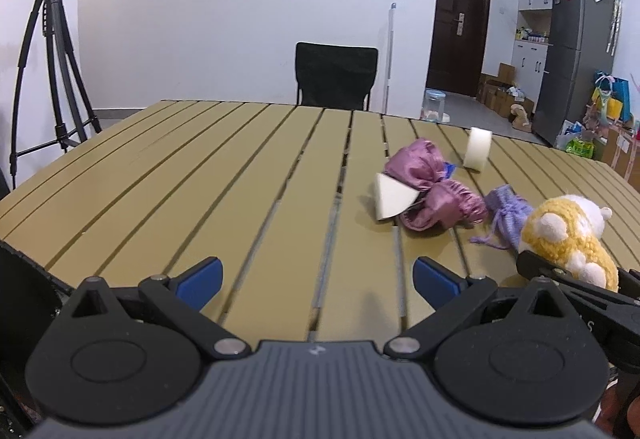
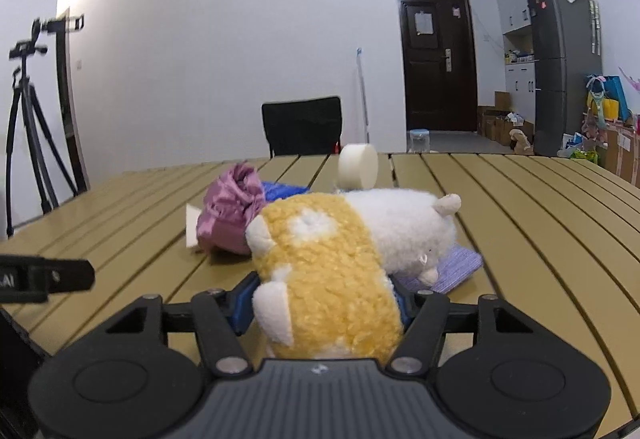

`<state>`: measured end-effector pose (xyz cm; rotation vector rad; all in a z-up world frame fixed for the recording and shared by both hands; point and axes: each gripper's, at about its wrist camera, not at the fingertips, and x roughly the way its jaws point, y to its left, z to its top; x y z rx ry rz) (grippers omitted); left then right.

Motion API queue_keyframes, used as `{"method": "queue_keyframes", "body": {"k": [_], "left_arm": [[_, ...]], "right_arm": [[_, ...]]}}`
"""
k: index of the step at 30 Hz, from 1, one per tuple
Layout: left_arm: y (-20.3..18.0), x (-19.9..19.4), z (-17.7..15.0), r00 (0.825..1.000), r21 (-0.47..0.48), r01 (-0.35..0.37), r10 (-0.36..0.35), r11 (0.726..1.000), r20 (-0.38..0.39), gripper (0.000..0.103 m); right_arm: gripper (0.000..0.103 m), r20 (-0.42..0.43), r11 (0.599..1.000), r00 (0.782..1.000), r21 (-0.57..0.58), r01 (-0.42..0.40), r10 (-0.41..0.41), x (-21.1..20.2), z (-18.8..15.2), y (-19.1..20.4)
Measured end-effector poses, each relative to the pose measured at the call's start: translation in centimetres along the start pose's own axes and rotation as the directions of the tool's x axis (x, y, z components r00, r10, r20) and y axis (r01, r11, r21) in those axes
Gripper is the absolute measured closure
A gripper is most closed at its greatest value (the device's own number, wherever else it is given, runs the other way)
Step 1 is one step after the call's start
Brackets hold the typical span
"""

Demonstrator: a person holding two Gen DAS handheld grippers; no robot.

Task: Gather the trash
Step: 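Grasp the yellow-and-white plush toy with the right gripper, then move the left gripper toward the lavender drawstring pouch while the right holds the plush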

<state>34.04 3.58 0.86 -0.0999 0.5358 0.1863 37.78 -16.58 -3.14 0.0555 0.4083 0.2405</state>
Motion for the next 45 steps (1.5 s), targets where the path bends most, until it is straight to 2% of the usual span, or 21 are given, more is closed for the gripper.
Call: {"method": "queue_keyframes", "body": {"k": [10,20,34,45], "left_arm": [[-2.5,0.1,0.1,0.999,0.000,0.040,-0.040,0.999,0.003,0.000],[-5.1,1.1,0.9,0.996,-0.018,0.089,-0.089,0.996,0.001,0.000],[-9.9,3.6,1.5,0.988,-0.012,0.153,-0.153,0.988,-0.032,0.000],[-14.5,7.0,1.7,0.969,0.028,0.233,-0.230,0.972,-0.088,0.000]], "right_arm": [[0.041,0.057,0.999,0.998,0.041,0.011,-0.014,-1.7,0.2,-1.8],[0.042,0.107,0.995,0.991,0.056,0.078,-0.083,-3.5,0.4,-4.5],[0.042,0.124,0.977,0.971,0.093,0.194,-0.204,-5.5,0.3,-10.2],[0.042,0.112,0.955,0.952,0.129,0.269,-0.283,-6.0,-0.2,-14.2]]}}
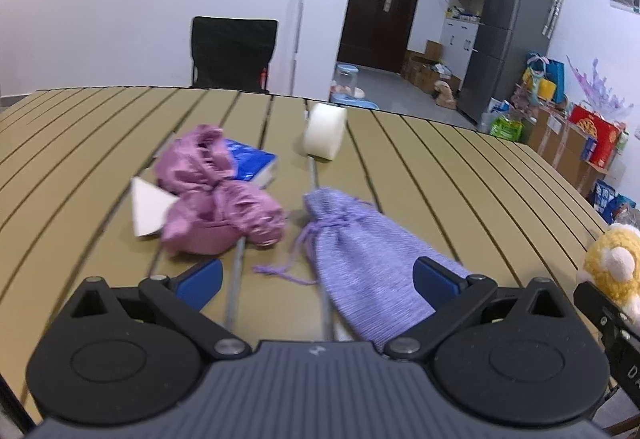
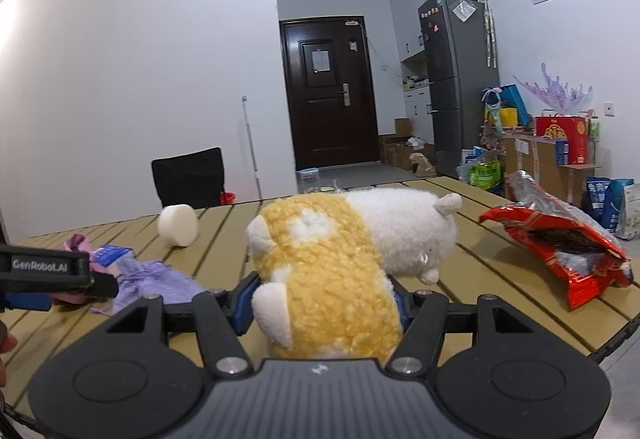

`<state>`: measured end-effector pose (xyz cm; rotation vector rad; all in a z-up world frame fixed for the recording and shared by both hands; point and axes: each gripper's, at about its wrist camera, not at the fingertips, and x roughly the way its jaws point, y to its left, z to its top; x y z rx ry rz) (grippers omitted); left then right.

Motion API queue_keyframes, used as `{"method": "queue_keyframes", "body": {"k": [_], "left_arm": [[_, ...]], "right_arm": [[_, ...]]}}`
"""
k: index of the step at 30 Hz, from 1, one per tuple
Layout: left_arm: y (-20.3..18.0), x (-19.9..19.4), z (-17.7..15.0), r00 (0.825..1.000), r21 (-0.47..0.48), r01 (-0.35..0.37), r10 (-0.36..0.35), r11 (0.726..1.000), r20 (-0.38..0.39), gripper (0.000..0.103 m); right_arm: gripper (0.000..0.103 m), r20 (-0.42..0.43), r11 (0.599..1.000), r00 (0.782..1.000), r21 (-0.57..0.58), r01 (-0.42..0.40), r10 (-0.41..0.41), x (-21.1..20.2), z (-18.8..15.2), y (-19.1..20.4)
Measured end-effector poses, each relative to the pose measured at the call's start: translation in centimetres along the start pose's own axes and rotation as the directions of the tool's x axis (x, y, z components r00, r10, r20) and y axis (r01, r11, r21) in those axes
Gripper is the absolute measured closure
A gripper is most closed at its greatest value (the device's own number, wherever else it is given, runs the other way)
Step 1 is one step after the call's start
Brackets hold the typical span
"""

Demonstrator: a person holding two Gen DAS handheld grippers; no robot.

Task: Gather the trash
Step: 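Move the left gripper toward the lavender drawstring pouch while the right holds the plush, then grasp the lavender drawstring pouch with the left gripper and lift it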

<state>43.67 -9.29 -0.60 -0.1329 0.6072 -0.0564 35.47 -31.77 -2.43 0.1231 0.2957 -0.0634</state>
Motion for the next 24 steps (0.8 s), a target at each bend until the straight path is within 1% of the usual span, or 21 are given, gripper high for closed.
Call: {"method": "queue_keyframes", "body": {"k": [3,7,12,14,17,24], "left_arm": [[-1.0,1.3,0.4,1.000,0.027,-0.004,0.005,1.000,-0.014,0.000],[-2.1,3.3,0.9,0.998,0.038,-0.018,0.020,0.999,-0.064,0.000],[-2.6,6.0,2.1,0.991,-0.014,-0.009,0.007,1.000,-0.132,0.000],[-3.0,6.7,2.5,0.990,-0.010,-0.026,0.024,1.000,-0.141,0.000],[-3.9,7.8,2.8,0.987,0.024,-0.056,0.059,0.998,-0.152,0.000],[-6.1,8.6,1.9,0.984,0.134,-0.098,0.116,0.986,-0.133,0.001]], "right_arm": [[0.042,-0.002,1.000,1.000,0.000,0.017,-0.017,0.4,-0.1,-0.4],[0.042,0.010,0.999,0.999,-0.011,0.038,-0.038,0.8,0.0,-1.0],[0.042,0.015,0.999,0.999,0.008,0.048,-0.049,1.3,-0.1,-1.7],[0.042,0.018,0.999,0.998,0.015,0.052,-0.052,1.6,-0.1,-2.0],[0.042,0.023,0.998,0.998,0.030,0.062,-0.063,2.1,0.1,-2.5],[0.042,0.020,0.993,0.996,0.086,0.085,-0.087,3.0,0.2,-3.7]]}}
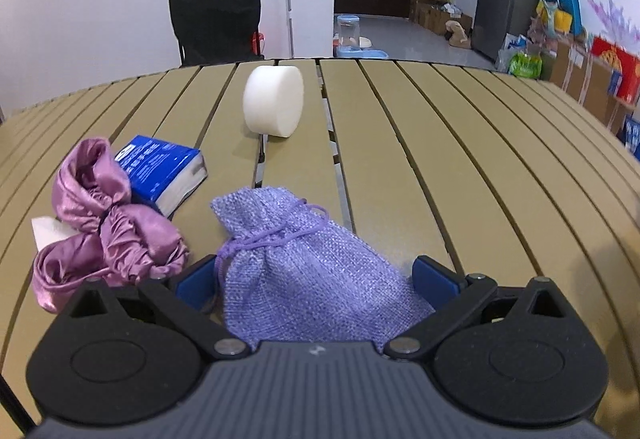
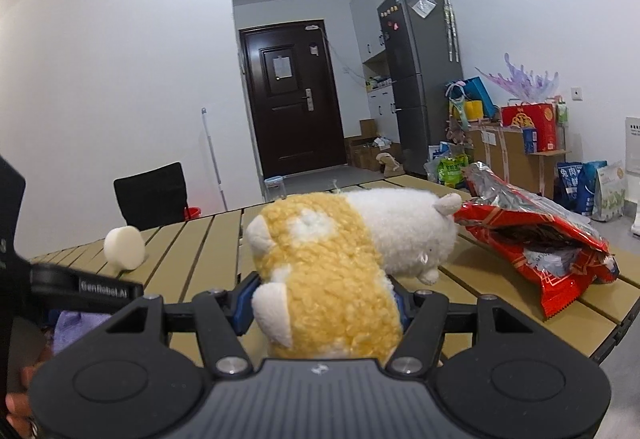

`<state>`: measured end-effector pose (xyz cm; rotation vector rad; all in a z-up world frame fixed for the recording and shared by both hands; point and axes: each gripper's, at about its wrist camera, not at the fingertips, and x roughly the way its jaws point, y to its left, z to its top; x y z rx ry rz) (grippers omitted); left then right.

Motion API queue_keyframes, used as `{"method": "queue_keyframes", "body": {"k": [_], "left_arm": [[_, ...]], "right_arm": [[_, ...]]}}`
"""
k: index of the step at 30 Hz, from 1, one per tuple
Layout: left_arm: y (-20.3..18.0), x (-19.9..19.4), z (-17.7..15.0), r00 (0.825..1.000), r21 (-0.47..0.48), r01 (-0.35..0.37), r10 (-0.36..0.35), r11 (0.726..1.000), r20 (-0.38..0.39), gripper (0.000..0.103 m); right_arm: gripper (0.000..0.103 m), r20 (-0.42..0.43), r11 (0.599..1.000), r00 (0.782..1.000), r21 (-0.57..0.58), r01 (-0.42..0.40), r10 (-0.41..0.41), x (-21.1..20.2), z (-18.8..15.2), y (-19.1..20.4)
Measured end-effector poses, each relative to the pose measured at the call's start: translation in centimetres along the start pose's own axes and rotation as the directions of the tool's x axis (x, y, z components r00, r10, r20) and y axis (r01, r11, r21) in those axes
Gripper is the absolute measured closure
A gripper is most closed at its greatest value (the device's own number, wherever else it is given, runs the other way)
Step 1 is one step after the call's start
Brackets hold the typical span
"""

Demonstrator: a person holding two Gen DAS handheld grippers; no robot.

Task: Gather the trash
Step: 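Grasp the lavender drawstring pouch with the left gripper and lift it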

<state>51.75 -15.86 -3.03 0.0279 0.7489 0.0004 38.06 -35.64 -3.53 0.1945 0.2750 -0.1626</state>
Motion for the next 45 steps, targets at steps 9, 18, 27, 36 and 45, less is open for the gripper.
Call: {"method": "queue_keyframes", "body": {"k": [9,18,27,36,45], "left_arm": [[-0.7,-1.7,-1.3,0.999,0.004,-0.007,0.007,1.000,0.051,0.023],[-0.5,-3.9,-3.4,0.994,0.038,0.006,-0.011,0.999,0.110,0.068],[0.1,-6.2,-4.7,0.989,0.056,-0.010,0.001,0.998,0.151,0.088],[1.9,-9.6,-5.0,0.983,0.028,-0.021,0.015,0.999,0.180,0.088],[3.2,-14.2,-6.4,0.978,0.007,-0.004,0.002,1.000,0.210,0.088]], "right_arm": [[0.042,-0.016,1.000,1.000,0.021,0.000,0.000,0.3,-0.1,0.0],[0.042,-0.022,0.999,1.000,0.042,-0.013,0.014,0.4,0.2,0.1],[0.042,-0.020,0.997,0.998,0.043,-0.059,0.060,-0.1,0.2,0.3],[0.042,-0.013,0.993,0.993,0.021,-0.119,0.120,-1.4,0.2,1.4],[0.042,-0.008,0.983,0.983,-0.018,-0.181,0.181,-3.9,-0.2,2.3]]}}
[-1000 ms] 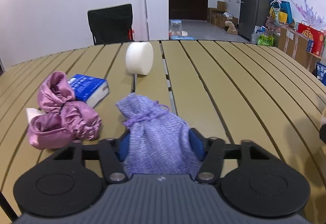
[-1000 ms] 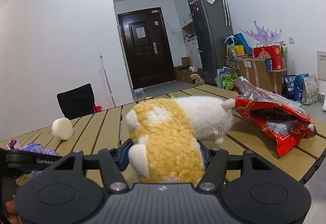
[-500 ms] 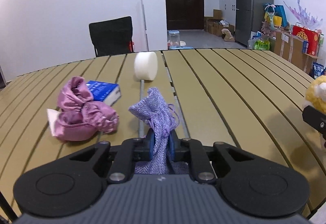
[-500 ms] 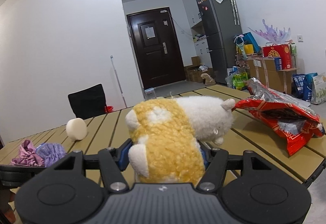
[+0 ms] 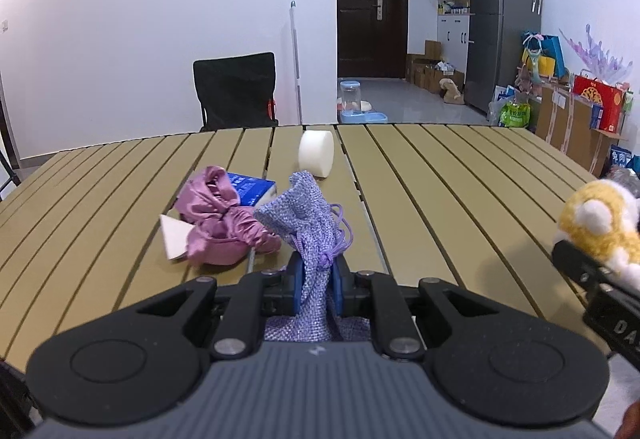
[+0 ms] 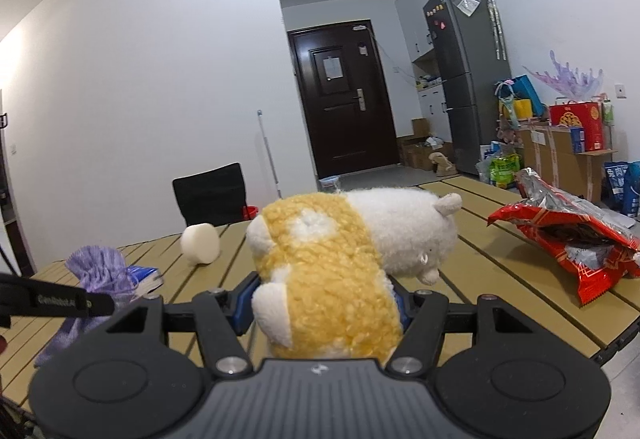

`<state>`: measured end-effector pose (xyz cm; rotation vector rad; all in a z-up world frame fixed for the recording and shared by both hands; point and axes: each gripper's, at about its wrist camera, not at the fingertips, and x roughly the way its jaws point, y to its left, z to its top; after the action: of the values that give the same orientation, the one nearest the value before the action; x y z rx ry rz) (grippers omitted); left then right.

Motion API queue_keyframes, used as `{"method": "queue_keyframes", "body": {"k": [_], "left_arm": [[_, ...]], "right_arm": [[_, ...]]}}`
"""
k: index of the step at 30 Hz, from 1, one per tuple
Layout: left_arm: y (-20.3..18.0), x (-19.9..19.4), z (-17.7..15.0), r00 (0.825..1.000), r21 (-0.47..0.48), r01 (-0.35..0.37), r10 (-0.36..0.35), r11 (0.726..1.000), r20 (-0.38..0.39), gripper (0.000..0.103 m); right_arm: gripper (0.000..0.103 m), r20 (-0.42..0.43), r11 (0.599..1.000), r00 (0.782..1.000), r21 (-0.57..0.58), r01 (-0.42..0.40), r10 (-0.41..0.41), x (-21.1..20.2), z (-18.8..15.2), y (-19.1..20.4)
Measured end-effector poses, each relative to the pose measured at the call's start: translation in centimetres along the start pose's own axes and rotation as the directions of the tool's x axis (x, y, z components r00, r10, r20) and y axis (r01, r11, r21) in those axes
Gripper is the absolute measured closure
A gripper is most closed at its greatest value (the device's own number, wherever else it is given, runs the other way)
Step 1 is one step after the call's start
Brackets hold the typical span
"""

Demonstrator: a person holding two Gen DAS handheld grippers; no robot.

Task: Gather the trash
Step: 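Carry the pouch with the left gripper over the bin while the right carries the plush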

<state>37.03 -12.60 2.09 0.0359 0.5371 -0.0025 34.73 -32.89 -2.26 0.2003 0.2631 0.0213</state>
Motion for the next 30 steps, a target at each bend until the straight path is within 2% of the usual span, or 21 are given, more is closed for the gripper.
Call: {"method": "queue_keyframes", "body": {"k": [9,18,30], "left_arm": [[2.0,-5.4,-1.2,1.000,-0.017,0.003,-0.002,1.000,0.024,0.088],[4.4,-9.3,-3.3,1.000,-0.045,0.005,-0.004,0.999,0.017,0.088],[7.3,-13.2,-6.8,1.000,-0.080,-0.029,0.028,0.996,-0.011,0.088]], "right_arm": [[0.042,0.022,0.999,0.998,-0.003,-0.054,0.054,-3.1,-0.3,1.0],[0.042,0.037,0.995,0.995,-0.057,-0.088,0.090,-6.3,-1.3,2.9],[0.042,-0.011,0.982,0.987,-0.104,-0.158,0.157,-10.6,-4.9,6.1]]}}
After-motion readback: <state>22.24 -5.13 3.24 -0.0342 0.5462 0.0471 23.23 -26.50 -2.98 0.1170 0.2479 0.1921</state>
